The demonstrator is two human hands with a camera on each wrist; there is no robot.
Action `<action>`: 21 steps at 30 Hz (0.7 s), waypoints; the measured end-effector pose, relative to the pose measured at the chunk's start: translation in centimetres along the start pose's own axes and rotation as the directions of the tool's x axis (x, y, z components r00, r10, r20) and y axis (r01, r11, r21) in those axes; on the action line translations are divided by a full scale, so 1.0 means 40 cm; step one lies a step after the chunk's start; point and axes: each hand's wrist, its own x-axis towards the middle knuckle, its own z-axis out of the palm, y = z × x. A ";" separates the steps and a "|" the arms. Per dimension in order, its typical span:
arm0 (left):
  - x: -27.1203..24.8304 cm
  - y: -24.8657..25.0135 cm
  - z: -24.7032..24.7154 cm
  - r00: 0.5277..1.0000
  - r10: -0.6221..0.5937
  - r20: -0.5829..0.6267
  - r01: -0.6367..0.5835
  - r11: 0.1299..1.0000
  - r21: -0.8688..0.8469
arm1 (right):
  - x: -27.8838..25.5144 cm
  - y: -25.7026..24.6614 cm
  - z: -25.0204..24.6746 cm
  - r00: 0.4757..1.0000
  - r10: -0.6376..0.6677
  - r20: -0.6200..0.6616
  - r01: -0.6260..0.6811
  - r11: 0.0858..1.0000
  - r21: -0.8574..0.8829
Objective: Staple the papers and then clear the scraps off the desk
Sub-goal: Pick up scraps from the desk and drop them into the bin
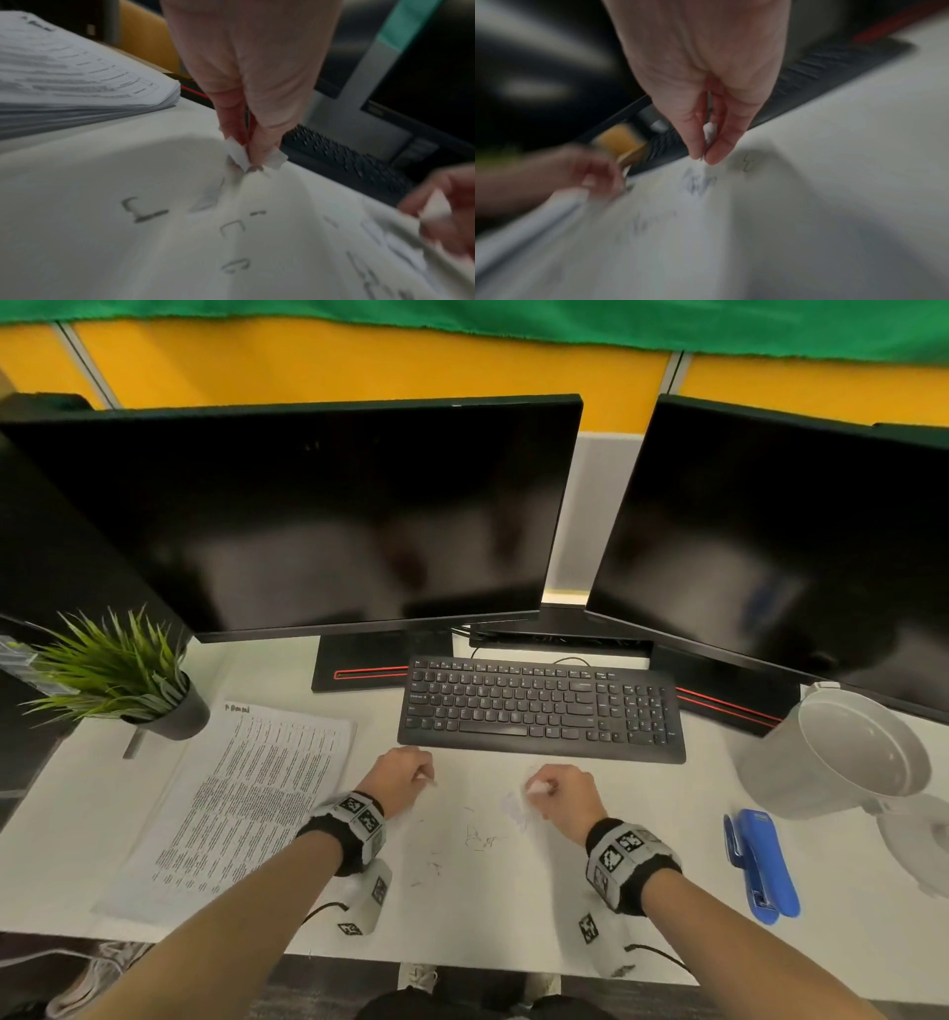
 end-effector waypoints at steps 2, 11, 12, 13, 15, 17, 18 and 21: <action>-0.002 -0.004 -0.018 0.997 -0.061 -0.051 0.057 0.994 -0.092 | -0.021 -0.004 0.021 0.993 -0.064 0.100 0.082 0.979 -0.186; -0.058 -0.037 -0.102 0.953 -0.221 -0.207 0.156 0.944 -0.292 | -0.012 -0.052 0.069 0.953 -0.164 0.255 0.292 0.722 -0.627; -0.067 -0.045 -0.111 0.952 -0.235 -0.195 0.171 0.939 -0.298 | -0.011 -0.052 0.070 0.953 -0.163 0.255 0.292 0.714 -0.636; -0.075 -0.053 -0.117 0.957 -0.240 -0.165 0.185 0.938 -0.293 | -0.012 -0.052 0.070 0.953 -0.163 0.256 0.294 0.707 -0.644; -0.095 -0.067 -0.119 0.977 -0.210 -0.045 0.194 0.952 -0.236 | -0.013 -0.051 0.071 0.947 -0.168 0.274 0.311 0.695 -0.648; -0.117 -0.069 -0.105 0.983 -0.150 0.109 0.163 0.979 -0.123 | -0.011 -0.054 0.066 0.943 -0.147 0.299 0.309 0.717 -0.624; -0.127 -0.068 -0.093 0.978 -0.132 0.164 0.148 0.985 -0.092 | -0.006 -0.055 0.062 0.945 -0.127 0.300 0.288 0.756 -0.588; -0.137 -0.075 -0.050 0.970 -0.112 0.217 0.141 0.982 -0.124 | 0.019 -0.048 0.035 0.980 -0.037 0.197 0.108 0.926 -0.361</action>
